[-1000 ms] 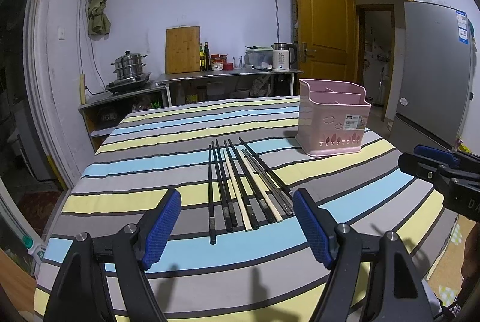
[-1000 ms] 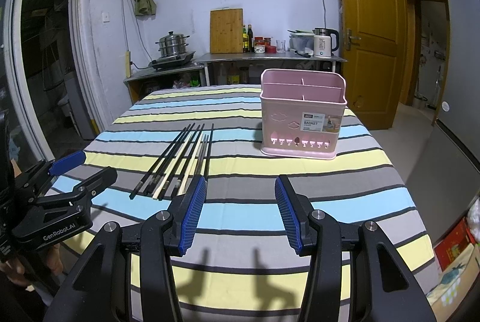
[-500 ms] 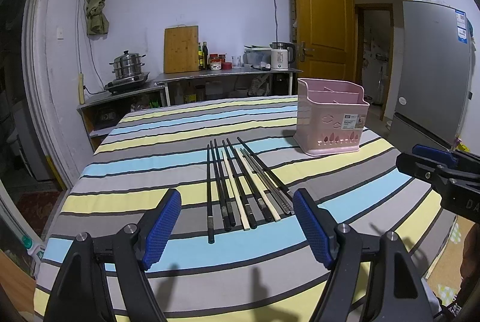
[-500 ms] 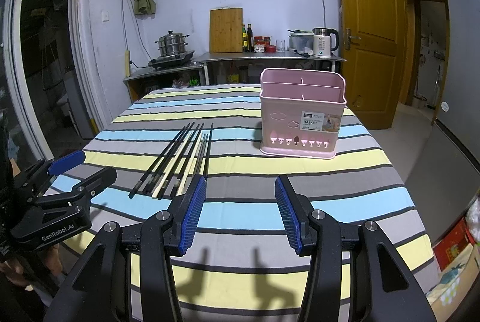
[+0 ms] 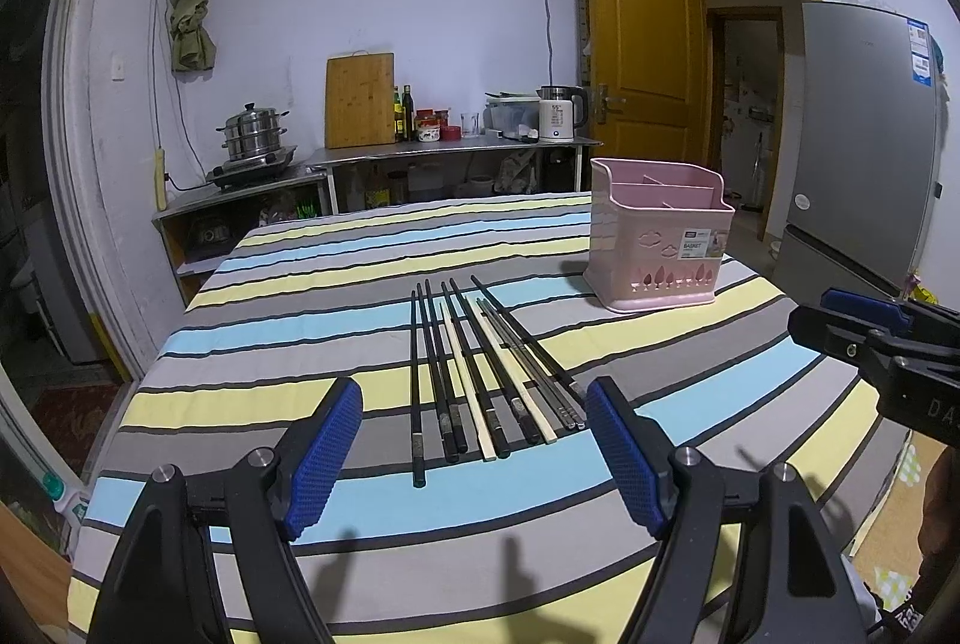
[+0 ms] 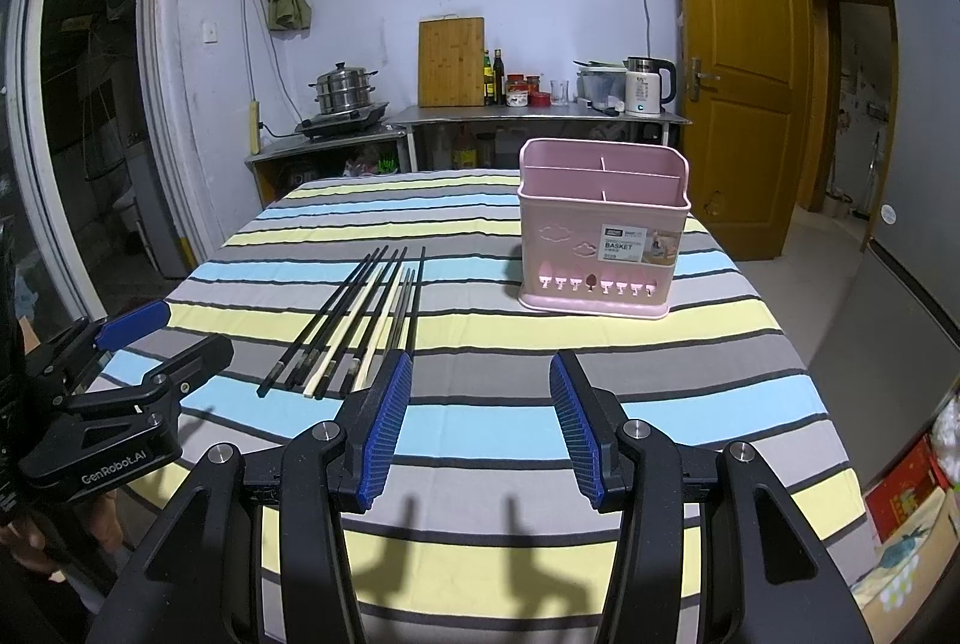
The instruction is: Organize utensils
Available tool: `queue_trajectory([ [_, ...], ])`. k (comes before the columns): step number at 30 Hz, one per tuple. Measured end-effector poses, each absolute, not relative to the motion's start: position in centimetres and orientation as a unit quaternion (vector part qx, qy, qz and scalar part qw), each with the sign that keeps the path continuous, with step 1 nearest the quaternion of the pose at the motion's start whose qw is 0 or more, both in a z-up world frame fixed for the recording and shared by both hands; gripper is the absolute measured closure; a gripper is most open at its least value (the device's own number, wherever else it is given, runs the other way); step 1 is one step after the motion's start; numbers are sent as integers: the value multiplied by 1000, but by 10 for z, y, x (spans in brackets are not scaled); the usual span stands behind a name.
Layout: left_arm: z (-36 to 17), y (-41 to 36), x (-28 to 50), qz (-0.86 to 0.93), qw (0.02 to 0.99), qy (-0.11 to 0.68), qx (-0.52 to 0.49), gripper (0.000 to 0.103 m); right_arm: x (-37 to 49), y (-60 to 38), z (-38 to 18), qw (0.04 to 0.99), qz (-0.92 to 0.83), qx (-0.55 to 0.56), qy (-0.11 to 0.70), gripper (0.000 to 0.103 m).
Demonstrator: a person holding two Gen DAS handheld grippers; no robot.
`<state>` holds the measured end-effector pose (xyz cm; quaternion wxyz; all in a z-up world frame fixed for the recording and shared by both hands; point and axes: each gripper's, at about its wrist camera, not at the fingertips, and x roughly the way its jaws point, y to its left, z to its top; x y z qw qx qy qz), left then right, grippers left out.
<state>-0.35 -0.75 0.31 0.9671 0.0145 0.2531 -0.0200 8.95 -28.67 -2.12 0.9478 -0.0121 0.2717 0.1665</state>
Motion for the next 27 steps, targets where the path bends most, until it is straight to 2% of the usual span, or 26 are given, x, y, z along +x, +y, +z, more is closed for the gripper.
queue_trajectory([
  [27, -4, -3, 7, -27, 961, 273, 15, 26, 95, -285, -26, 945, 170, -13, 280, 54],
])
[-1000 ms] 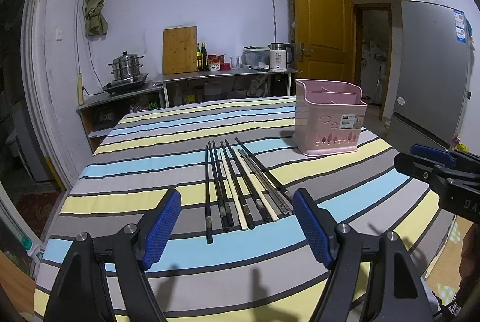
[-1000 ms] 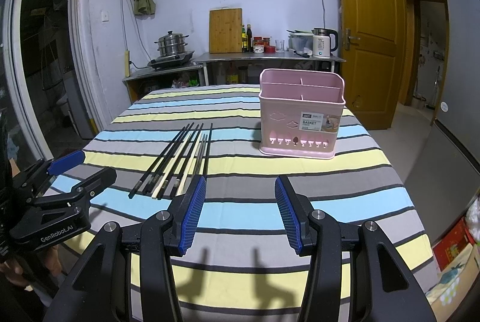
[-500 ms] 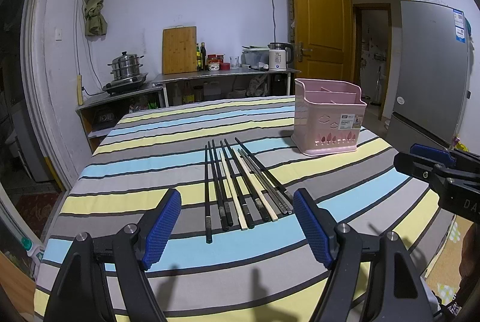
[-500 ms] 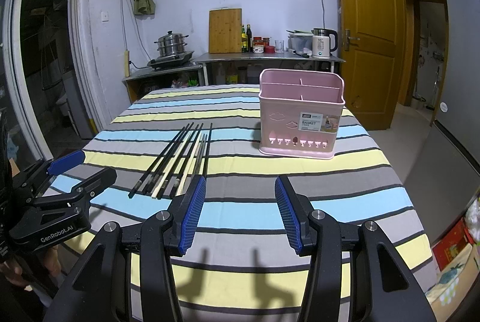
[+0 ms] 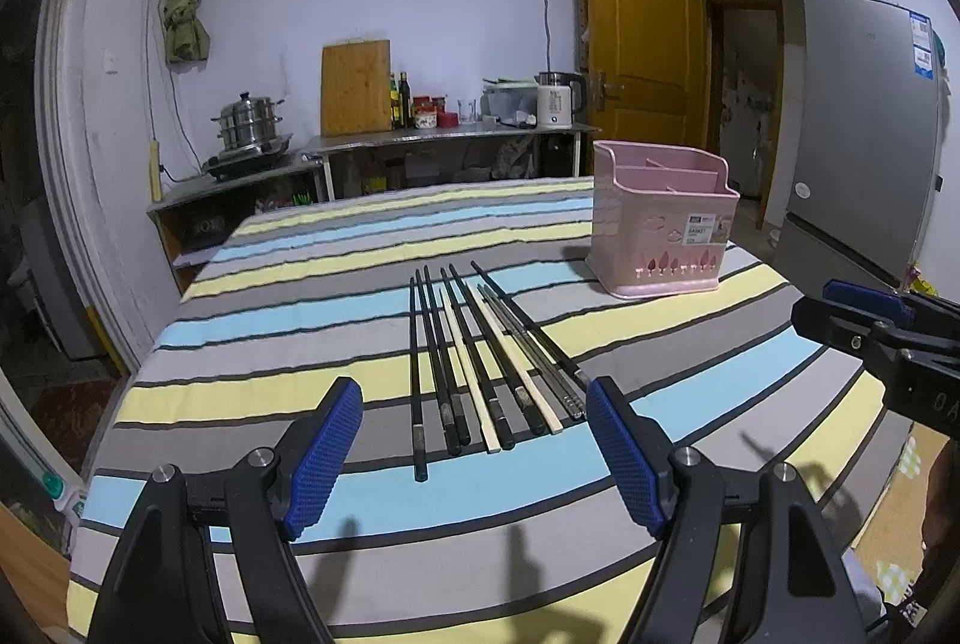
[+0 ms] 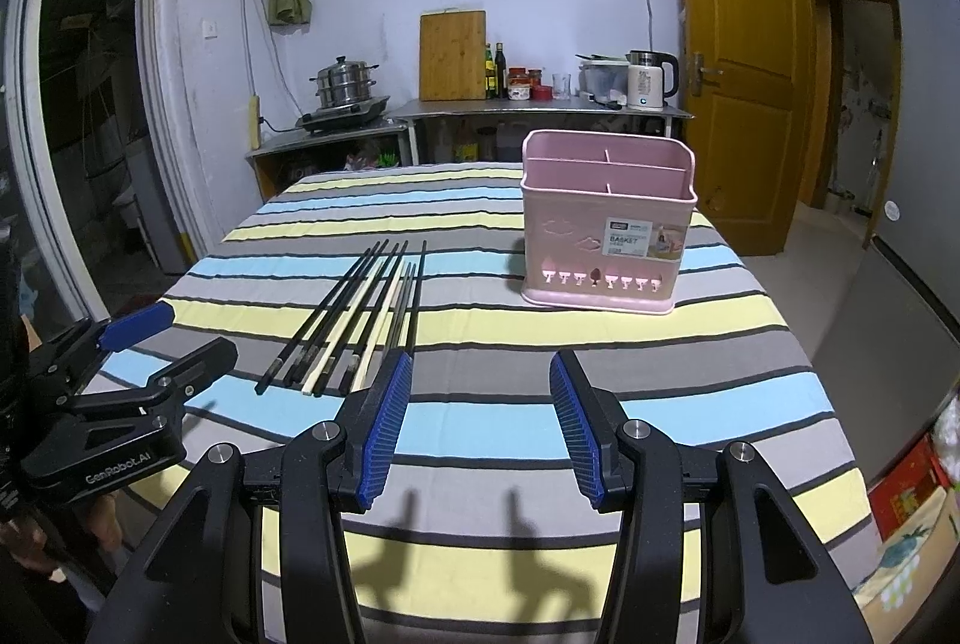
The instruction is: Organize utensils
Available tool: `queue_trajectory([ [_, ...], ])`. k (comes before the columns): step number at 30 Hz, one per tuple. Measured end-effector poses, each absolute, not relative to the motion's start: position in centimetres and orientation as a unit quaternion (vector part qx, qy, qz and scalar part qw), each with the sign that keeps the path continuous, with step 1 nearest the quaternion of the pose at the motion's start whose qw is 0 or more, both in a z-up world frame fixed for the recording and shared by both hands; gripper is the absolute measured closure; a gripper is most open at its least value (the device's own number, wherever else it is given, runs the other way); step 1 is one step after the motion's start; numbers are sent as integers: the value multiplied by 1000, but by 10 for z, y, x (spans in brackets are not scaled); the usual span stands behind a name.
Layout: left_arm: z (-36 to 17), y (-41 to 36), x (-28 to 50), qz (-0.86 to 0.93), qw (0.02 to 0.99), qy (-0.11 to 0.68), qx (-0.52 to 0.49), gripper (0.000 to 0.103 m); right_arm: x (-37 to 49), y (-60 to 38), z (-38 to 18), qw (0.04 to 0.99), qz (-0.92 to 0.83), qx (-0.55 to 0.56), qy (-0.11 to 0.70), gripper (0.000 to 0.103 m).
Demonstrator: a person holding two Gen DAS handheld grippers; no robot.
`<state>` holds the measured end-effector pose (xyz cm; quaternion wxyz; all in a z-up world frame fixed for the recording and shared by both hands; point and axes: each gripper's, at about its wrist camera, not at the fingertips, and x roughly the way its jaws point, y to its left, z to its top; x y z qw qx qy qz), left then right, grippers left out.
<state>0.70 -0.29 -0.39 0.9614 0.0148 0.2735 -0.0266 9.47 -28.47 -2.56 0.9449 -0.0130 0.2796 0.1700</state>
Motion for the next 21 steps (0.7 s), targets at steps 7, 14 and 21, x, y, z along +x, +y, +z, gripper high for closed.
queue_trajectory([
  [7, -19, 16, 35, -26, 952, 306, 3, 26, 113, -274, -31, 938, 185, -14, 292, 54],
  [14, -35, 38, 75, -4, 939, 343, 15, 28, 144, -254, -41, 927, 203, -21, 316, 54],
  [21, -57, 61, 125, -15, 915, 402, -9, 38, 184, -234, -54, 913, 215, -31, 346, 54],
])
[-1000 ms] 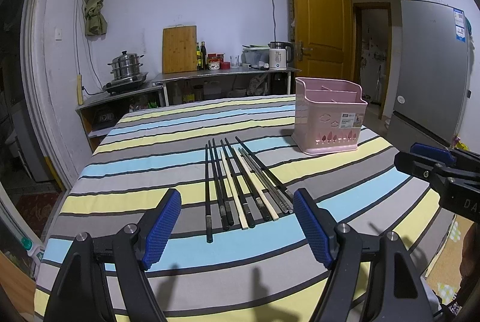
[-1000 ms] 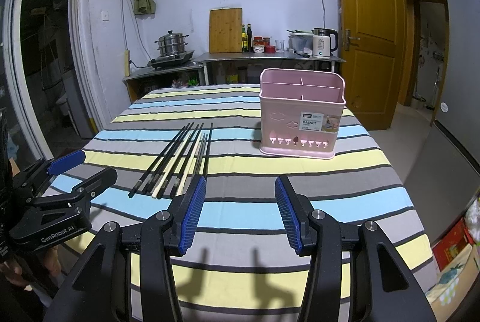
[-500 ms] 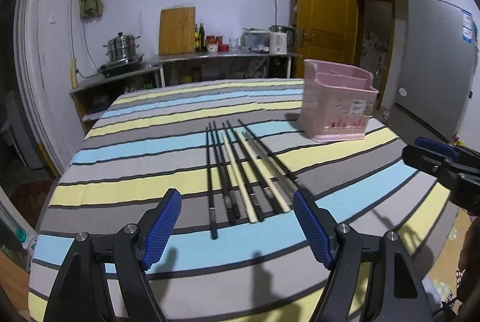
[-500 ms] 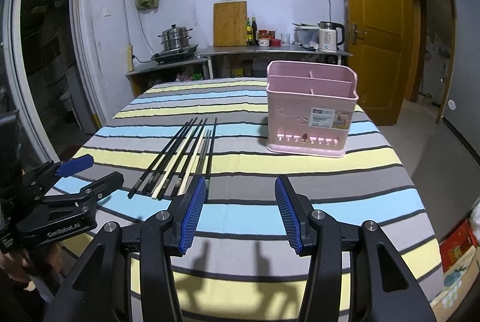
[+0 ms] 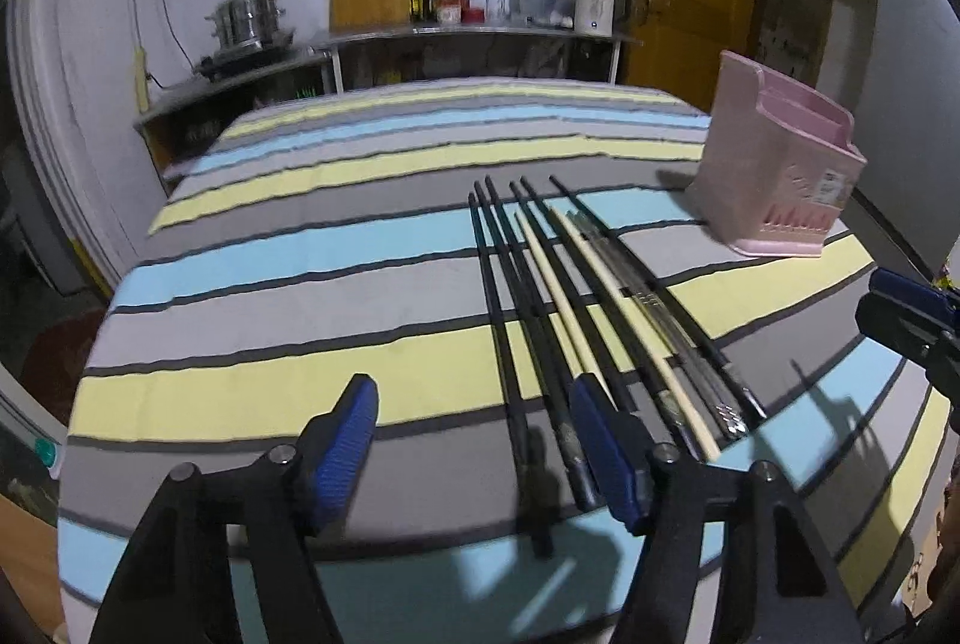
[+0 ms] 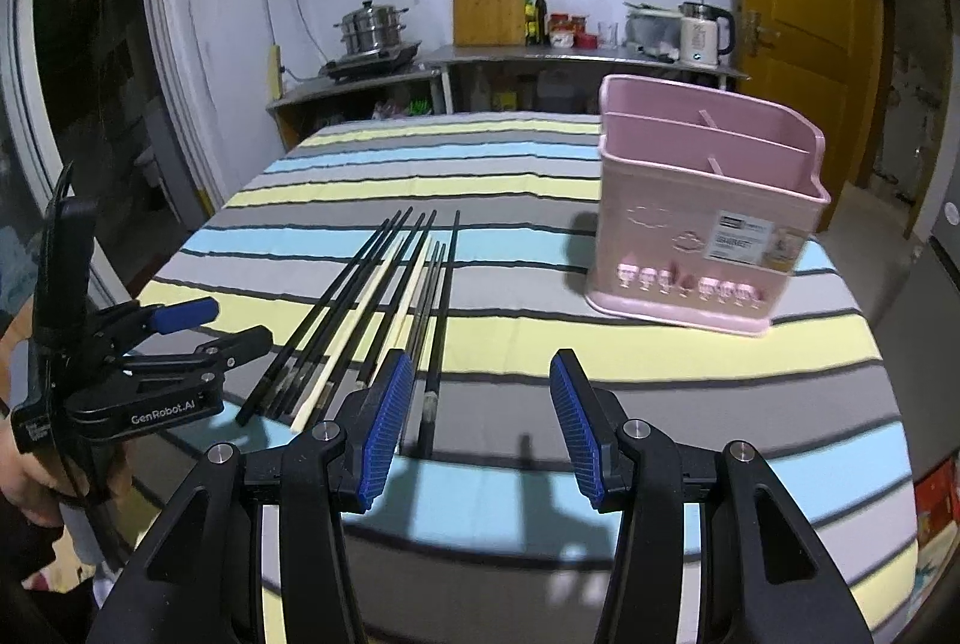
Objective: Organize utensils
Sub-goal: 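Lower the right gripper onto a black chopstick and close on it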
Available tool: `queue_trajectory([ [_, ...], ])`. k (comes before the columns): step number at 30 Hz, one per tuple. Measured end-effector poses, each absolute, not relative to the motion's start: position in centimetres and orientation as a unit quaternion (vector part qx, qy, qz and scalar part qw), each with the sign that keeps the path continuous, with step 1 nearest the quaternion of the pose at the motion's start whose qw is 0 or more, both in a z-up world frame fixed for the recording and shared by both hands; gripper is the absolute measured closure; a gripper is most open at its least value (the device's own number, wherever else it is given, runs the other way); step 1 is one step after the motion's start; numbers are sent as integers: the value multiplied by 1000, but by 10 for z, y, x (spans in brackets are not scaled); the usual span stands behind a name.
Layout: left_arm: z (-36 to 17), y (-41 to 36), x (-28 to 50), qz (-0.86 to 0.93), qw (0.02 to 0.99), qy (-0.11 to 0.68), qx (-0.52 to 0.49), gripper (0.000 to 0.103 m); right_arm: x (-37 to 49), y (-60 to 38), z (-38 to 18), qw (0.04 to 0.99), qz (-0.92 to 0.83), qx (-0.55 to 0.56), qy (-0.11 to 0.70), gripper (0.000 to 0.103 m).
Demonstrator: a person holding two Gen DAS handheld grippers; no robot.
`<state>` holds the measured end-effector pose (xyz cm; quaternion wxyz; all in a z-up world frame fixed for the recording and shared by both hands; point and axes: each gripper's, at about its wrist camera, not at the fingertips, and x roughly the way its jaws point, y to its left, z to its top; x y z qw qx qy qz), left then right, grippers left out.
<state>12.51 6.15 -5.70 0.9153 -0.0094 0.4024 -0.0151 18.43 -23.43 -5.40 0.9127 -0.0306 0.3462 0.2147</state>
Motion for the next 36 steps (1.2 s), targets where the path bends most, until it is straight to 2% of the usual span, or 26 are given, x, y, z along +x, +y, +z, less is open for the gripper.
queue_trajectory([
  [6, -69, 70, 153, -31, 899, 435, -35, 44, 222, -213, -69, 896, 234, -38, 376, 55],
  [10, -76, 70, 171, -35, 892, 449, -40, 54, 244, -199, -80, 884, 244, -44, 396, 71],
  [14, -81, 70, 184, -37, 887, 458, -40, 61, 263, -187, -90, 875, 250, -53, 411, 77],
  [19, -81, 70, 195, -34, 888, 457, -33, 62, 282, -180, -102, 865, 251, -50, 432, 84],
  [36, -82, 61, 214, -24, 886, 462, 4, 63, 308, -161, -111, 853, 256, -54, 451, 85],
])
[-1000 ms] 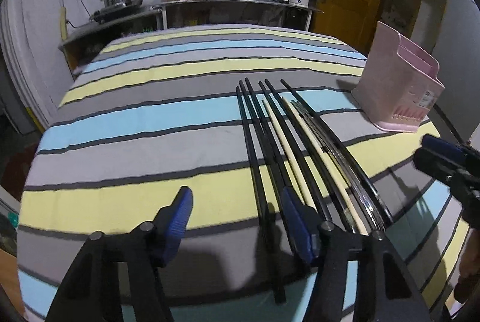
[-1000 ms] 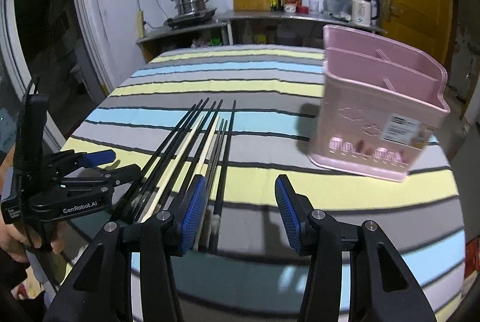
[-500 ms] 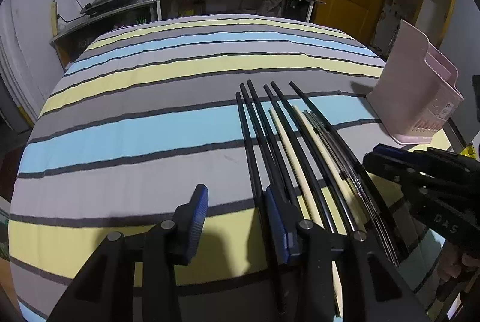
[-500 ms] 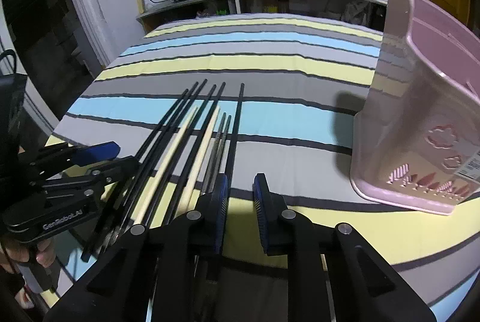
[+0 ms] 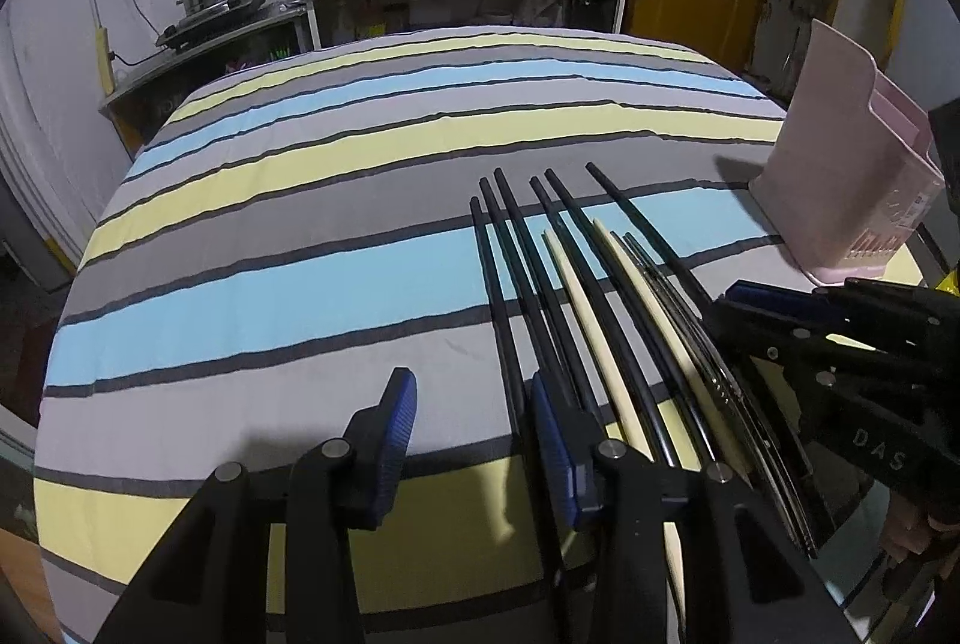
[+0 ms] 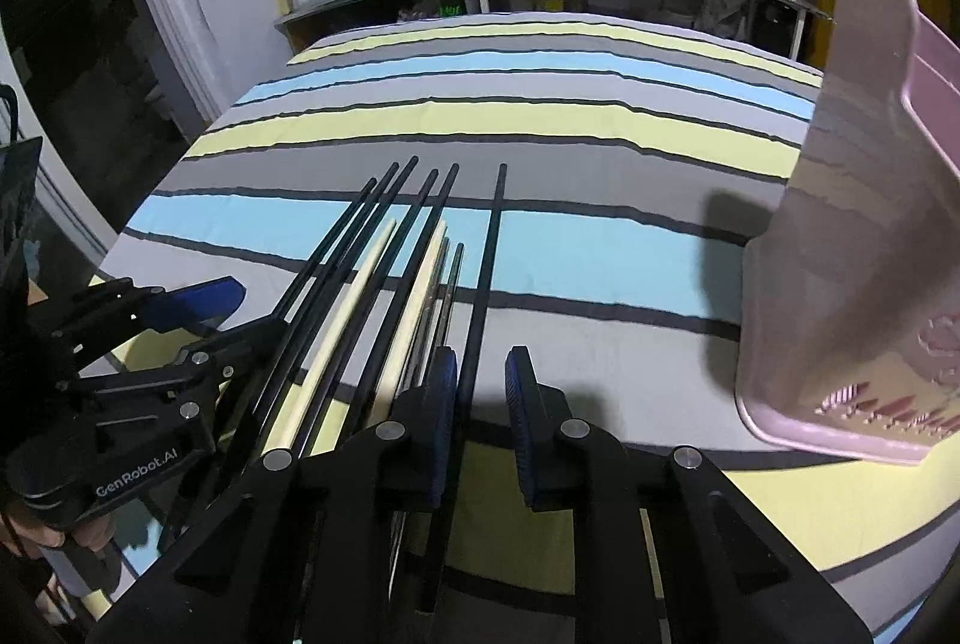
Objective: Organize utensils
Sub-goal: 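Lower the right gripper onto a black chopstick and close on it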
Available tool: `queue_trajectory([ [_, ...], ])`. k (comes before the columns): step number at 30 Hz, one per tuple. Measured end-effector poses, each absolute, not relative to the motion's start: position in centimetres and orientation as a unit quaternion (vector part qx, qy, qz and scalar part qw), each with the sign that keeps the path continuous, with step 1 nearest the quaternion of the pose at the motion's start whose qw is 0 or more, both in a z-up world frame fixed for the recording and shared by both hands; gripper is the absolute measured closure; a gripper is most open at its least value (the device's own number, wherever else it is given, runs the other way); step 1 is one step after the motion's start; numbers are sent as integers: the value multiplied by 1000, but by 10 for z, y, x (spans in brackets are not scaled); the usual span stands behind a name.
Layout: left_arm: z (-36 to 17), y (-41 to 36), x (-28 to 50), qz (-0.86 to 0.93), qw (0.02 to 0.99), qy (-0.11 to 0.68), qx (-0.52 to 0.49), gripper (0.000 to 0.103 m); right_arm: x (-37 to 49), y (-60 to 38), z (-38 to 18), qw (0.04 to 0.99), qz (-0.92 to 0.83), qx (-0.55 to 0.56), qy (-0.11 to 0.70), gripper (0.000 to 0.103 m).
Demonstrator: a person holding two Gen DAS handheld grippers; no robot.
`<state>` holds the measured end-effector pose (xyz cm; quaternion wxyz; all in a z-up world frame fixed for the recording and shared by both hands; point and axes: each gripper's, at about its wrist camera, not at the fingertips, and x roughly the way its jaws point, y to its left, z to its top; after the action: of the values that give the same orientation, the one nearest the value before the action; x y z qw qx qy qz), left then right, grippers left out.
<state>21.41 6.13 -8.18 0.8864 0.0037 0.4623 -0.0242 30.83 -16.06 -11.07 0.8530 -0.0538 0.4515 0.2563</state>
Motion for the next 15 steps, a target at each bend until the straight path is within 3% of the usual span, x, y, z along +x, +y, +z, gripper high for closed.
queue_trajectory([
  [5, -79, 60, 222, -26, 880, 473, 12, 64, 315, -154, -110, 852, 250, -65, 457, 86],
  [6, -79, 59, 224, -27, 880, 474, 14, 66, 316, -153, -110, 851, 248, -69, 457, 86],
  [10, -78, 54, 228, -30, 879, 475, 21, 94, 319, -148, -110, 850, 247, -75, 459, 95],
  [15, -77, 62, 233, -37, 877, 480, -4, 97, 319, -154, -108, 848, 254, -60, 462, 96],
])
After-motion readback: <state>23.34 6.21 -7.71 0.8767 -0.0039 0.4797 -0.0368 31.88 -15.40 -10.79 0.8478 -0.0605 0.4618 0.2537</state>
